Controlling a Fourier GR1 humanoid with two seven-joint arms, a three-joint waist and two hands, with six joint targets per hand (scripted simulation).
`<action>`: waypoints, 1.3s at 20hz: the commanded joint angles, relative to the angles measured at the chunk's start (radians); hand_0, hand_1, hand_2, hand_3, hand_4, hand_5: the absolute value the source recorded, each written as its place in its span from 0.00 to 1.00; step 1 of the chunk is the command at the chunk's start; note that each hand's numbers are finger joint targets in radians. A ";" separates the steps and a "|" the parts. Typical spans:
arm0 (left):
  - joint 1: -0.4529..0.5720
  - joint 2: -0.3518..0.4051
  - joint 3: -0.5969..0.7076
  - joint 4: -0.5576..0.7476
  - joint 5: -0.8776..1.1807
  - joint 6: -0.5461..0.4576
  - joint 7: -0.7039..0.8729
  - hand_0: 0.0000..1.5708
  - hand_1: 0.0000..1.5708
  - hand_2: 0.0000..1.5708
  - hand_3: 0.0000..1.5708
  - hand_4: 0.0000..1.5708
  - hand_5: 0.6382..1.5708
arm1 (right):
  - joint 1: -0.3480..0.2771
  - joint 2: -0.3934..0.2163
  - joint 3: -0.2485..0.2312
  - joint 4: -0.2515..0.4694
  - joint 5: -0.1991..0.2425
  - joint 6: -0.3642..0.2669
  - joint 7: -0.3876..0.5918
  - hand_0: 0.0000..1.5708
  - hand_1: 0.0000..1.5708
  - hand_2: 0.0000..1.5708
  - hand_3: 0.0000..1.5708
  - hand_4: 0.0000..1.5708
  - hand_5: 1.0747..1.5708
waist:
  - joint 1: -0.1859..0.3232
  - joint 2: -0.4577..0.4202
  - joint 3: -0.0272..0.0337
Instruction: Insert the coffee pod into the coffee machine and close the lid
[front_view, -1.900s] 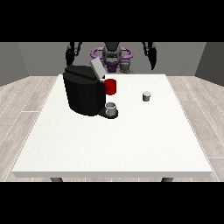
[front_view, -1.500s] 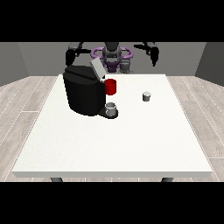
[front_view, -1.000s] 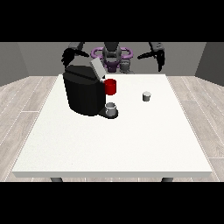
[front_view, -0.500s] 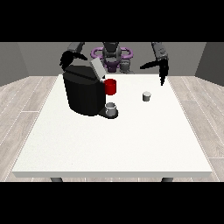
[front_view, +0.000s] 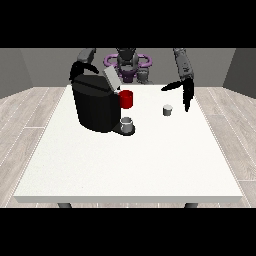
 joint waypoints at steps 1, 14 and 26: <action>0.034 -0.019 -0.045 0.061 -0.072 0.027 -0.041 0.00 0.00 0.00 0.00 0.00 1.00 | 0.040 -0.029 -0.019 0.017 -0.025 0.037 0.015 0.00 0.00 0.00 0.00 0.25 1.00 | -0.002 -0.024 0.0002; -0.085 -0.002 -0.079 0.251 -0.219 0.115 -0.040 0.39 0.39 0.47 0.30 0.00 1.00 | -0.005 -0.014 0.037 0.046 0.045 -0.005 0.070 0.00 0.00 0.00 0.00 0.27 1.00 | -0.043 -0.016 -0.0003; -0.159 0.014 -0.119 0.316 -0.355 0.232 -0.129 0.46 0.46 0.54 0.39 0.10 1.00 | -0.081 0.002 0.005 0.110 0.049 -0.070 0.036 0.00 0.00 0.00 0.00 0.31 1.00 | -0.003 0.037 0.0000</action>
